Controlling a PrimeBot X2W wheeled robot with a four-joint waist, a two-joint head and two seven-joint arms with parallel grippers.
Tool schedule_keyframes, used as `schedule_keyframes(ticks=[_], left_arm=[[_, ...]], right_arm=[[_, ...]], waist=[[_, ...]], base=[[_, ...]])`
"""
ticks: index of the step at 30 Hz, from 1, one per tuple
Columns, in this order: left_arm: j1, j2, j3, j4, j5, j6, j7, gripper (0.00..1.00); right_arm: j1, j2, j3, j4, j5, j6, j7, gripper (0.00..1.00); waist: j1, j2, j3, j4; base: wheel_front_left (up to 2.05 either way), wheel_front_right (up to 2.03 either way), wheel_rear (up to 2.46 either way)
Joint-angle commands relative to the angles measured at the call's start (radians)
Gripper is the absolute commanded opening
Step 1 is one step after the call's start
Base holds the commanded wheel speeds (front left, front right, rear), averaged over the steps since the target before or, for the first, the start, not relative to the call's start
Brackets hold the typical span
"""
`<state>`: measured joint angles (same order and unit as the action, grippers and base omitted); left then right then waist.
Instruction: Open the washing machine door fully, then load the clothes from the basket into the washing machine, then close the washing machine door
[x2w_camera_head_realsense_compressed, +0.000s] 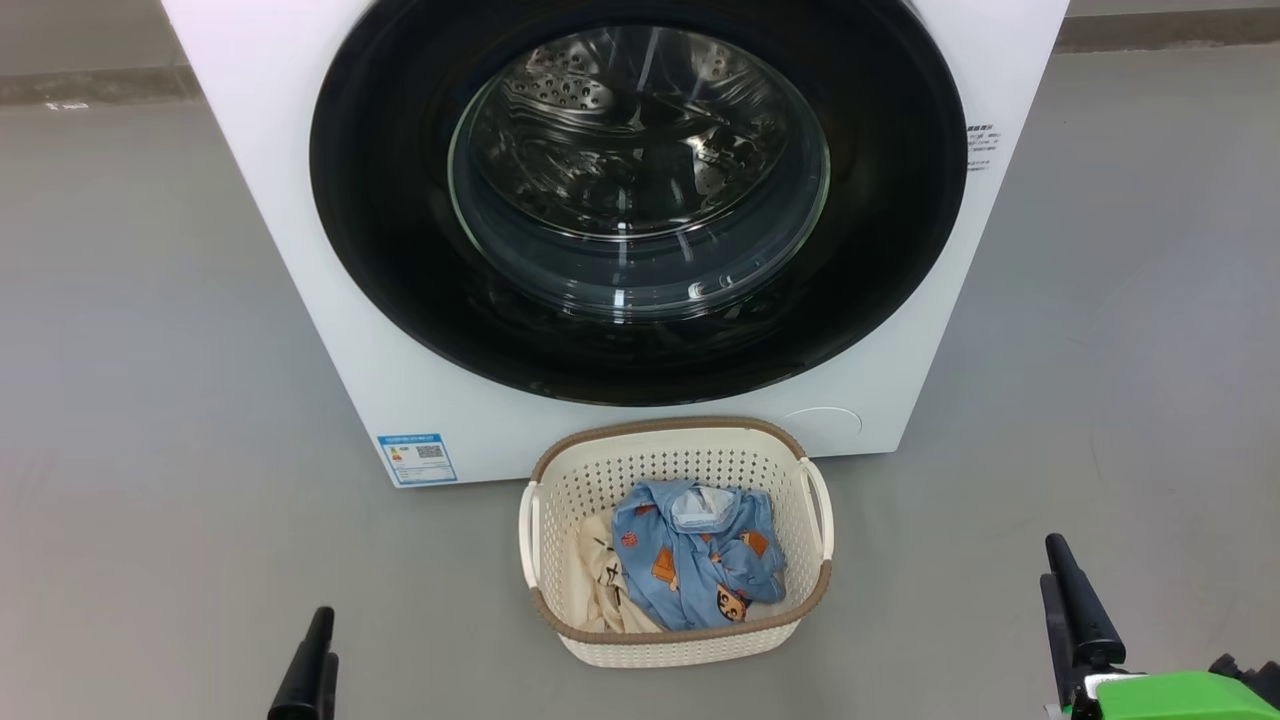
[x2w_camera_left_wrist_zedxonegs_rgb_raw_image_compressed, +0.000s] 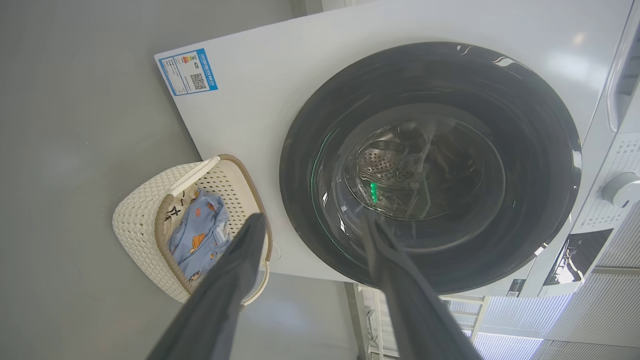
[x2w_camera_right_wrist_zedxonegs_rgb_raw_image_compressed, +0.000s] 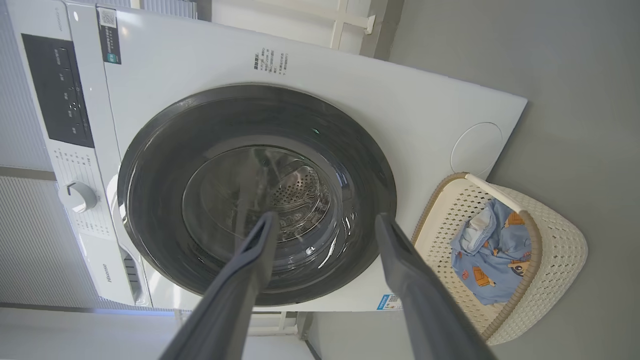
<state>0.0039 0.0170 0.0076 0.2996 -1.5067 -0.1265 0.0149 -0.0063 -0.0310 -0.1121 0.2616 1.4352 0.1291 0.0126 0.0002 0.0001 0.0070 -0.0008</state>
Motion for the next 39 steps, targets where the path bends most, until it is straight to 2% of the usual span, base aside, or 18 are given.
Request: schedule_keyframes(ticks=[1,15,39], left_arm=[[-0.027,0.018,0.005,-0.031,0.023,-0.002,-0.013,1.00],[-0.031,0.029,-0.013,-0.045,0.211,-0.002,-0.054,1.00],[-0.026,0.037,-0.029,-0.083,0.618,-0.003,-0.122,1.00]], right_arm=[[-0.024,-0.011,0.009,-0.038,-0.033,0.000,-0.012,1.00],[-0.020,-0.028,0.036,-0.080,-0.261,0.001,-0.053,1.00],[-0.016,-0.051,0.058,-0.106,-0.748,0.001,-0.120,1.00]], waist=[[-0.0001,-0.0001,0.000,0.000],[-0.0001,-0.0001,-0.001,0.002],[-0.0002,-0.0001,-0.001,0.007]], base=[[0.00,0.00,0.00],[0.00,0.00,0.00],[0.00,0.00,0.00]])
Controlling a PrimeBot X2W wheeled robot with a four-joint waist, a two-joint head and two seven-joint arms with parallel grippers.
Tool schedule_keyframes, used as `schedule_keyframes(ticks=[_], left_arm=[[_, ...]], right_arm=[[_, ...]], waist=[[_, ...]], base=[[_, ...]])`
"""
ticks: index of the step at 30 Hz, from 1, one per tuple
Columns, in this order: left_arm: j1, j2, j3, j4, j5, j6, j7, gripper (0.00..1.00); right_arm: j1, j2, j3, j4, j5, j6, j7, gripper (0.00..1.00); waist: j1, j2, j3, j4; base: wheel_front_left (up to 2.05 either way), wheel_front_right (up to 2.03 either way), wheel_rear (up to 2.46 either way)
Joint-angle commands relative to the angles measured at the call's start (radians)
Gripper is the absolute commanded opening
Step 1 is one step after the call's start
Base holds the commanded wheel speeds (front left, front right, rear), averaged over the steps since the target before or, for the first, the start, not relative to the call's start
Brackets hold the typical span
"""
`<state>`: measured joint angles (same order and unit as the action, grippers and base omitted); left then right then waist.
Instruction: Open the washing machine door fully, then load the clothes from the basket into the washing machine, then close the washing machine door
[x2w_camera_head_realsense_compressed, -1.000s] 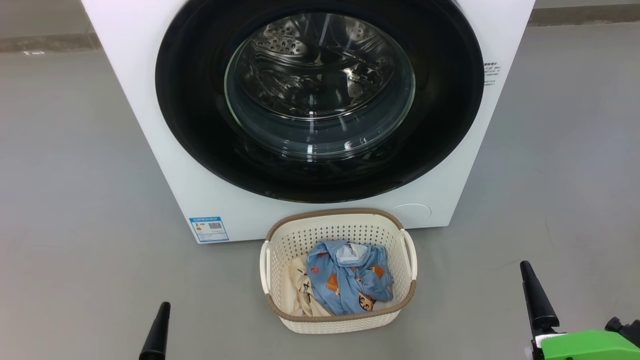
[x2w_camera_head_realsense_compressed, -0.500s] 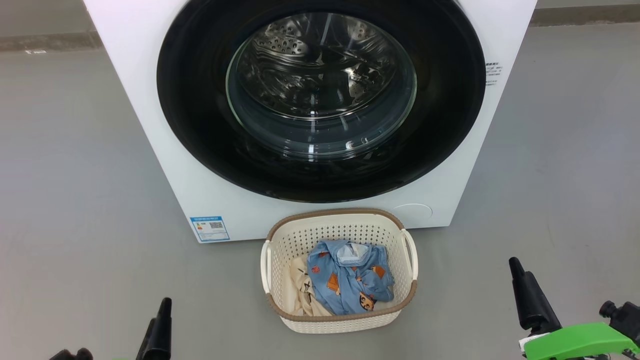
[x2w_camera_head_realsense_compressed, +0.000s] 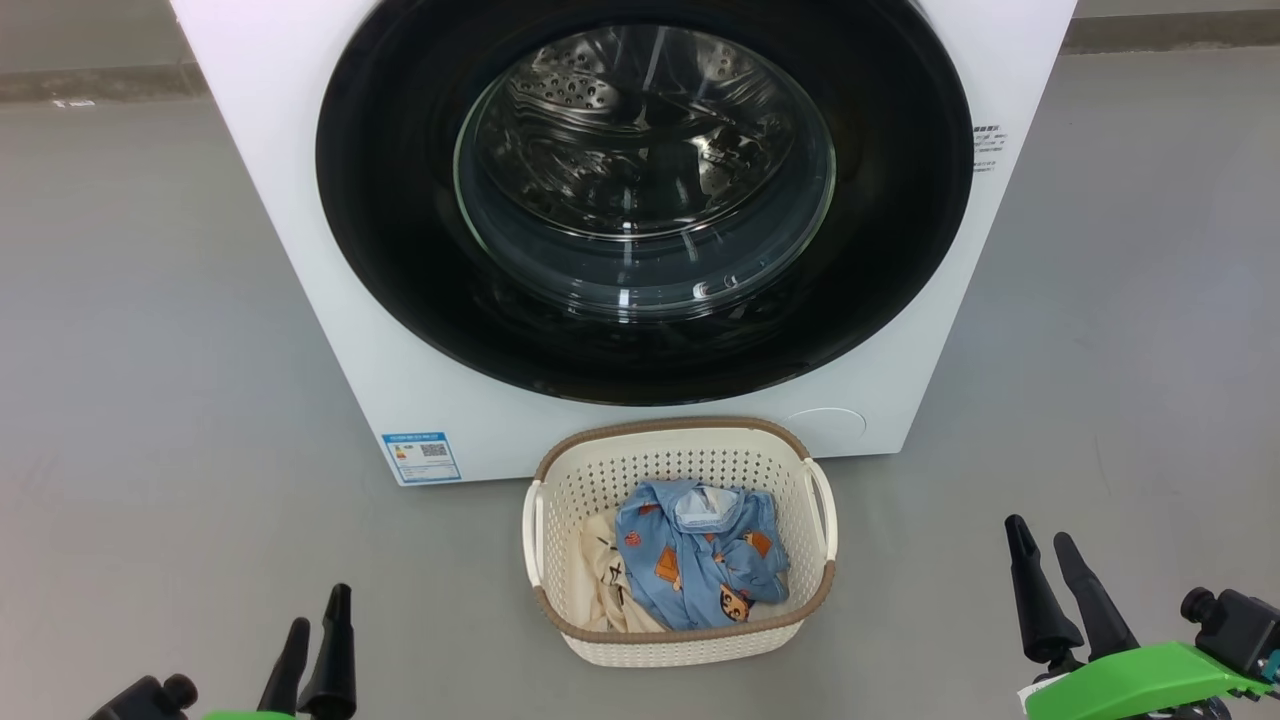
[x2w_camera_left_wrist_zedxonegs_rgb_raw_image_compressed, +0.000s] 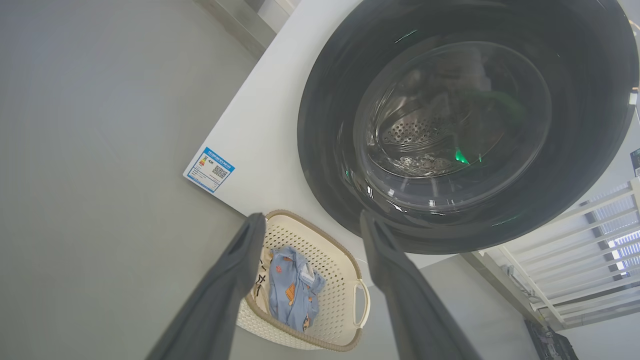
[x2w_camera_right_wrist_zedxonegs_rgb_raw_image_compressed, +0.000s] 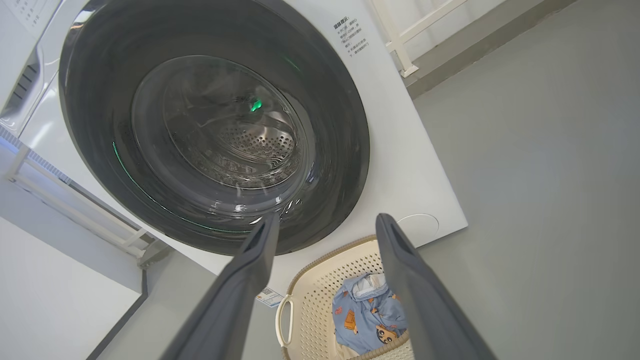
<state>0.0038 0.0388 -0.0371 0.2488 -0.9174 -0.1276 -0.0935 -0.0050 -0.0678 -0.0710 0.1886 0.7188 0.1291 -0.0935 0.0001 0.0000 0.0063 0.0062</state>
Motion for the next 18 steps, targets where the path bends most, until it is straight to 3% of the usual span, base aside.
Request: schedule_keyframes(ticks=[1,18], left_arm=[[-0.025,0.014,0.016,-0.034,0.041,-0.002,-0.016,1.00],[-0.021,0.014,0.011,-0.063,0.251,-0.002,-0.066,1.00]], right_arm=[[-0.017,-0.014,0.017,-0.035,-0.047,0.001,-0.017,1.00],[-0.019,-0.029,0.038,-0.056,-0.256,0.001,-0.067,1.00]], waist=[[-0.0001,0.0000,0.000,0.000],[-0.0001,0.0000,0.005,-0.003]], base=[[0.00,0.00,0.00],[0.00,0.00,0.00]])
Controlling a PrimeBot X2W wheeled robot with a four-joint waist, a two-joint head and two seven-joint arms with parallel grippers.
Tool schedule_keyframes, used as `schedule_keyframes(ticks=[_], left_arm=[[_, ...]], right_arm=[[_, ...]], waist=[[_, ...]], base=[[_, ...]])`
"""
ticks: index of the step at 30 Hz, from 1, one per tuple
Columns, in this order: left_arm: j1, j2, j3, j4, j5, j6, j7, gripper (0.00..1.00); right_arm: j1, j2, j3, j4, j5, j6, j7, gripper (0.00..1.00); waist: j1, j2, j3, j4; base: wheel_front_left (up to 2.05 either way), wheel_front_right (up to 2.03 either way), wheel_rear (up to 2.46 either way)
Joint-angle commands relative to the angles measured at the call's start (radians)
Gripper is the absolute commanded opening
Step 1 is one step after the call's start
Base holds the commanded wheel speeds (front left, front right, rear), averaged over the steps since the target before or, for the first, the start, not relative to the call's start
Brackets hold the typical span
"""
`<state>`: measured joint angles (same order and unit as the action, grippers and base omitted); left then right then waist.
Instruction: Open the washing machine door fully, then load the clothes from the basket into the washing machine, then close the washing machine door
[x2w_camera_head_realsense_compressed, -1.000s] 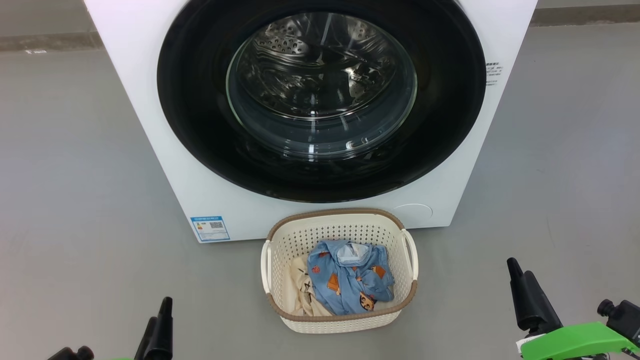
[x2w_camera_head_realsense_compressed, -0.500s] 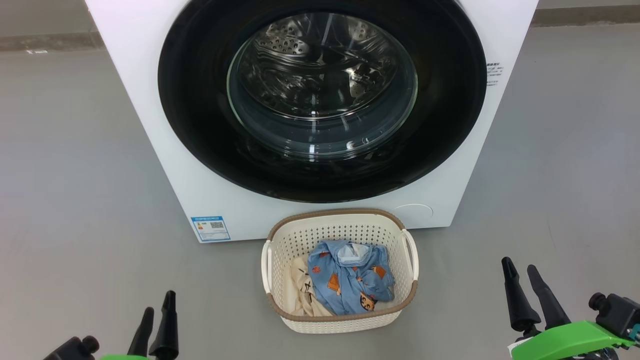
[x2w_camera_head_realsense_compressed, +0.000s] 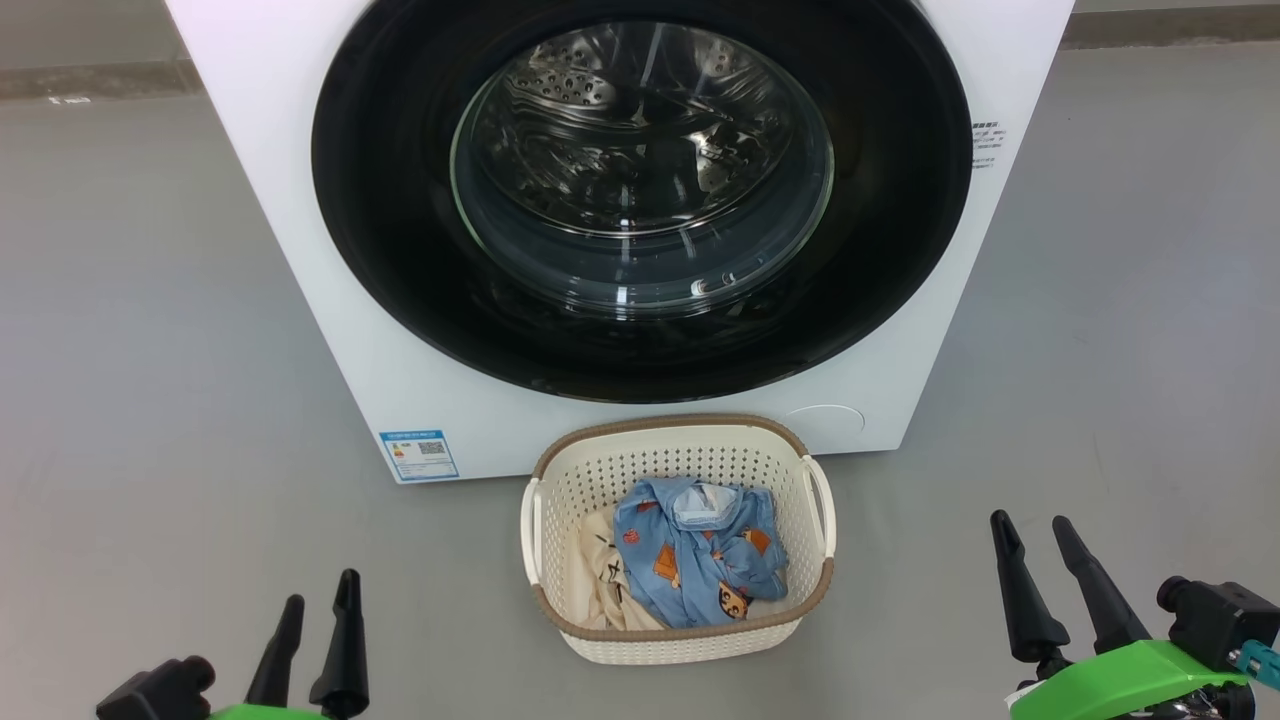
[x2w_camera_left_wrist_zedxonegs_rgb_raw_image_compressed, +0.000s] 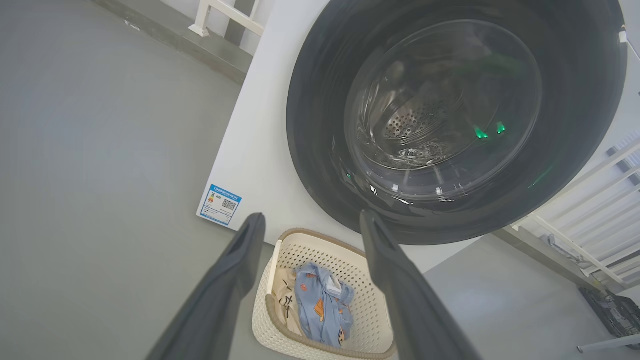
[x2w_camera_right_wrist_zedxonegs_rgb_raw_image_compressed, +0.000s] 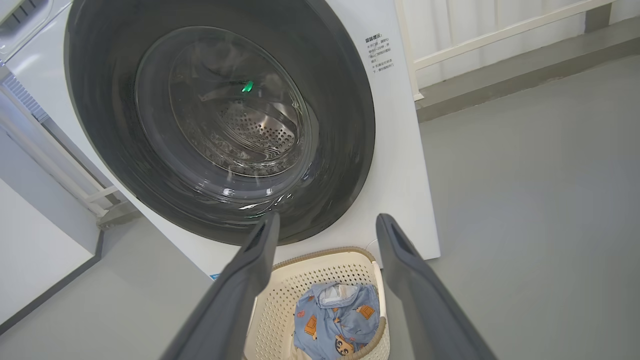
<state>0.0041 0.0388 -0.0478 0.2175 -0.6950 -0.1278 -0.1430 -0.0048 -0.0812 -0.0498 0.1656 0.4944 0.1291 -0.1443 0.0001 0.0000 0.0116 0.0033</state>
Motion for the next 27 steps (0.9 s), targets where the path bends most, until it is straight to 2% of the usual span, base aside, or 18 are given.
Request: schedule_keyframes(ticks=[1,27], left_arm=[[-0.022,0.015,0.022,-0.034,0.043,-0.002,-0.020,1.00],[-0.015,0.019,0.024,-0.056,0.343,-0.003,-0.099,1.00]], right_arm=[[-0.019,-0.016,0.017,-0.035,-0.043,0.001,-0.019,1.00],[-0.006,-0.017,-0.025,-0.025,-0.352,0.001,-0.098,1.00]], waist=[[0.0000,0.0000,0.000,0.000],[-0.0001,0.0000,0.009,0.008]], base=[[0.00,0.00,0.00],[0.00,0.00,0.00]])
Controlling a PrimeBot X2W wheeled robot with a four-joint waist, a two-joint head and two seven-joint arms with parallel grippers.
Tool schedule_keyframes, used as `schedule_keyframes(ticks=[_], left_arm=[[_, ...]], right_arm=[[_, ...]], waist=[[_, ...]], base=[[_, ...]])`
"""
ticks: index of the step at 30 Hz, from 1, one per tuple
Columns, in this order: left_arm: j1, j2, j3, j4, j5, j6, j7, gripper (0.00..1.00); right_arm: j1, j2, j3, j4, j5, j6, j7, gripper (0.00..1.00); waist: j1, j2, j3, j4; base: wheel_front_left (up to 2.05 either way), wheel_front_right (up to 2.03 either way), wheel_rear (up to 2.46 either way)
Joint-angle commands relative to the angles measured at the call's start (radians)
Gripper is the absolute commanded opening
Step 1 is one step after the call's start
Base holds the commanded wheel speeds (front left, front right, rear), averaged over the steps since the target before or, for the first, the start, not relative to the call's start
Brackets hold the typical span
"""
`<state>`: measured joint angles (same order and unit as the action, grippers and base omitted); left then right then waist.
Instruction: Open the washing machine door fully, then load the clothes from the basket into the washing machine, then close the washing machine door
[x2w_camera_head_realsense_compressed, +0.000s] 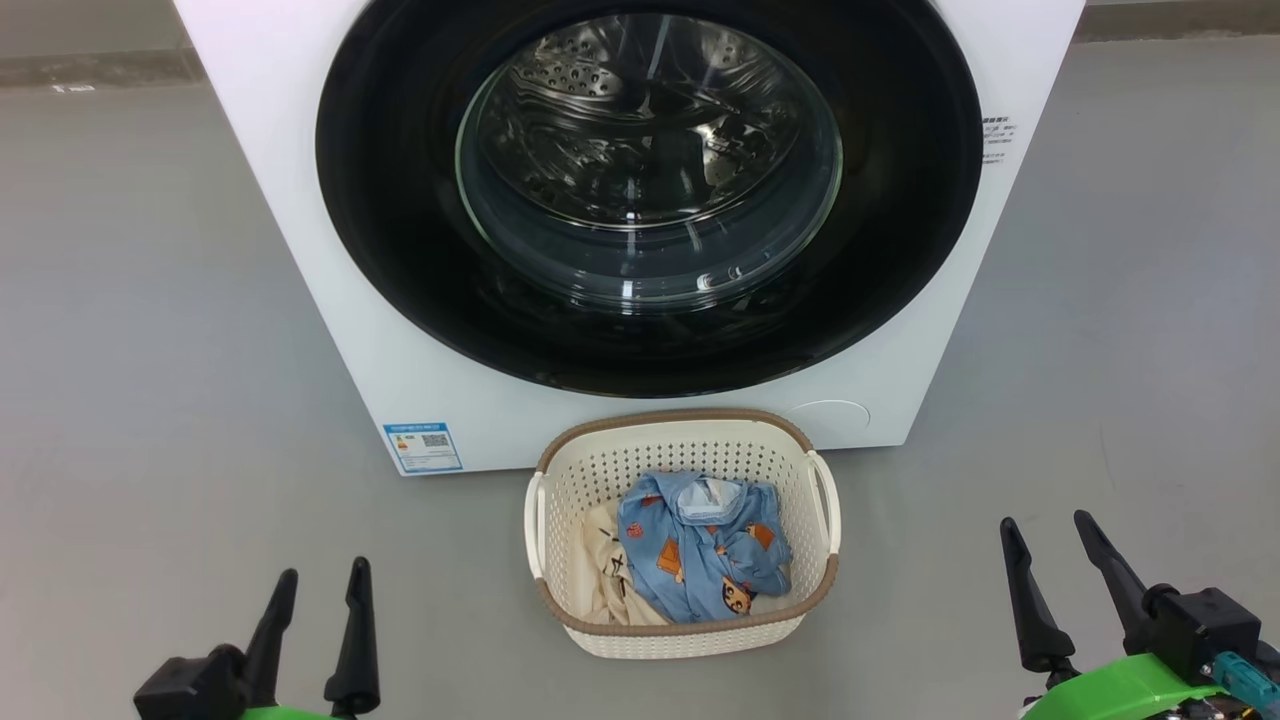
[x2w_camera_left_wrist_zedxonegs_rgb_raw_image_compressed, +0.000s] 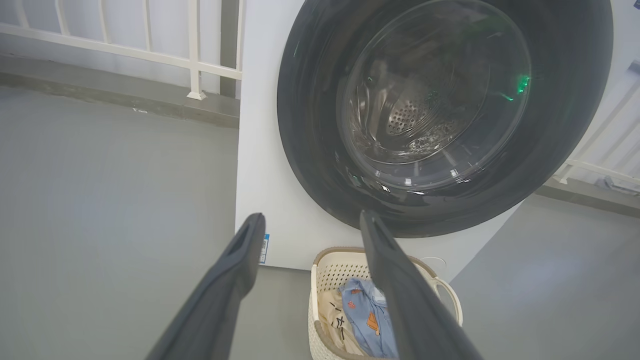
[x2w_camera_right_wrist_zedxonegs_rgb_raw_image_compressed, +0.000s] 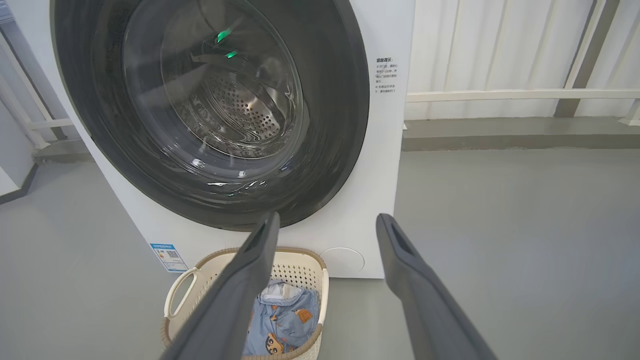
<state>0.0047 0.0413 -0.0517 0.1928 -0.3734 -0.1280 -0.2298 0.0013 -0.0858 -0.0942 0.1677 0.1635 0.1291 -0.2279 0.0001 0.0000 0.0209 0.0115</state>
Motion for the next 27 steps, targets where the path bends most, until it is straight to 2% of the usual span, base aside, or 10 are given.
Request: schedule_keyframes(ticks=[1,7,27], left_arm=[[-0.016,0.017,0.027,-0.033,0.032,-0.003,-0.015,1.00],[-0.012,0.017,0.027,-0.044,0.094,-0.003,-0.032,1.00],[-0.013,0.013,0.047,-0.048,0.093,-0.003,-0.032,1.00]], right_arm=[[-0.012,-0.012,0.019,-0.028,-0.033,0.001,-0.017,1.00],[-0.009,-0.013,0.019,-0.034,-0.099,0.002,-0.034,1.00],[-0.011,-0.011,0.015,-0.033,-0.097,0.002,-0.034,1.00]], waist=[[0.0000,0.0000,0.000,0.001],[-0.0001,0.0000,0.000,0.004],[-0.0001,0.0000,0.006,0.000]], base=[[0.00,0.00,0.00],[0.00,0.00,0.00],[0.00,0.00,0.00]])
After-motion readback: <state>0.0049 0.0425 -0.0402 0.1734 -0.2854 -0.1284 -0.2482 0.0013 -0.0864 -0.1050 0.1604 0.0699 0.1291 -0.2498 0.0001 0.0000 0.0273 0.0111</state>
